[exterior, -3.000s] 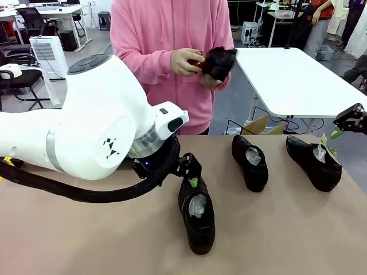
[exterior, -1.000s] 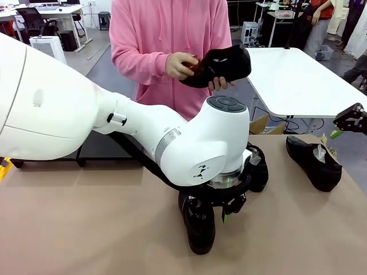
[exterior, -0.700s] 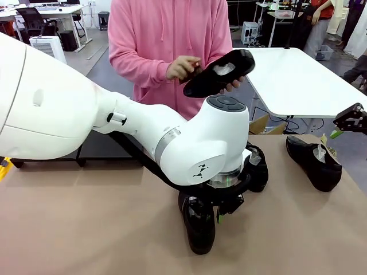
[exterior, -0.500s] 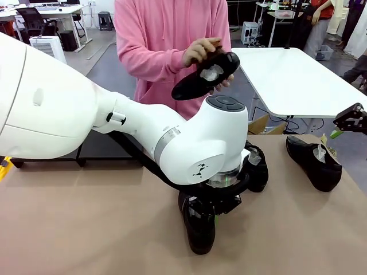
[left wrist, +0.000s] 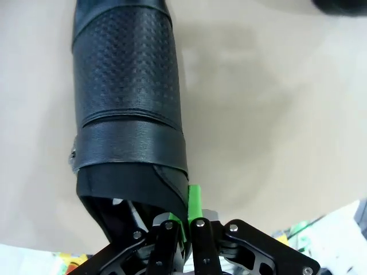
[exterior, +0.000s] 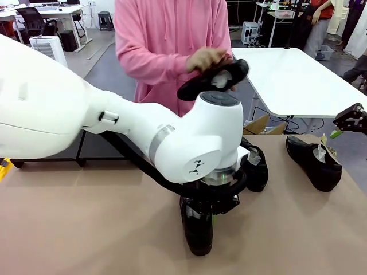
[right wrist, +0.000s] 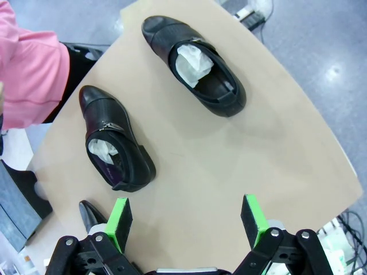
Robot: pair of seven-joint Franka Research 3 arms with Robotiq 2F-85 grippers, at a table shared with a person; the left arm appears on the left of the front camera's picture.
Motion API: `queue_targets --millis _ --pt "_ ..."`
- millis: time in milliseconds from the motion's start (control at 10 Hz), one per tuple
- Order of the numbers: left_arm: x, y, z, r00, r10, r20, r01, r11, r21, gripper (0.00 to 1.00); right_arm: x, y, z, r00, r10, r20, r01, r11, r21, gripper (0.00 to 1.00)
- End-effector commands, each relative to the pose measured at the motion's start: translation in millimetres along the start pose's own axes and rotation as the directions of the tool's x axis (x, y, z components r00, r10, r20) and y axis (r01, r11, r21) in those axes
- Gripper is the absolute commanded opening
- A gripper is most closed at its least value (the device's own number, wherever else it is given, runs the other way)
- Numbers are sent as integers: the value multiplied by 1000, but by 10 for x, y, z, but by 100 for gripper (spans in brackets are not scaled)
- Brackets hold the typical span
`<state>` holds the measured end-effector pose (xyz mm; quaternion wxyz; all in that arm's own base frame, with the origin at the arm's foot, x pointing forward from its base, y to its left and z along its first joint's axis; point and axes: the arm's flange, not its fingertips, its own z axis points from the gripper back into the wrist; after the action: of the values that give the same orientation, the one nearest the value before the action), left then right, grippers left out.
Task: Organize the shoes by placing them on the stand.
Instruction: Place the Shoe from the middle of the table onto the Shoes Stand.
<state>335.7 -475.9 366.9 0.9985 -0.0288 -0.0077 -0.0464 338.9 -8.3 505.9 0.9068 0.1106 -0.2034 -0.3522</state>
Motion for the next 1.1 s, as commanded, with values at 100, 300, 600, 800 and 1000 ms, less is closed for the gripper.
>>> queue_targets --millis 100,300,600,800,1000 --pt "-207 668 832 990 -82 118 78 996 35 0 21 18 -10 1000 10 4 -10 1000 23 100" --pt "-189 1226 1259 974 -72 217 51 994 101 0 21 18 -10 1000 10 4 -10 1000 23 100" --pt "153 1947 1554 918 -80 388 0 979 202 0 21 18 -10 1000 10 4 -10 1000 23 100" --pt "561 2435 1518 887 -63 457 -52 971 235 0 21 18 -10 1000 10 4 -10 1000 23 100" --pt "1019 2838 1318 884 -69 462 -79 952 294 0 21 18 -10 1000 10 4 -10 1000 23 100"
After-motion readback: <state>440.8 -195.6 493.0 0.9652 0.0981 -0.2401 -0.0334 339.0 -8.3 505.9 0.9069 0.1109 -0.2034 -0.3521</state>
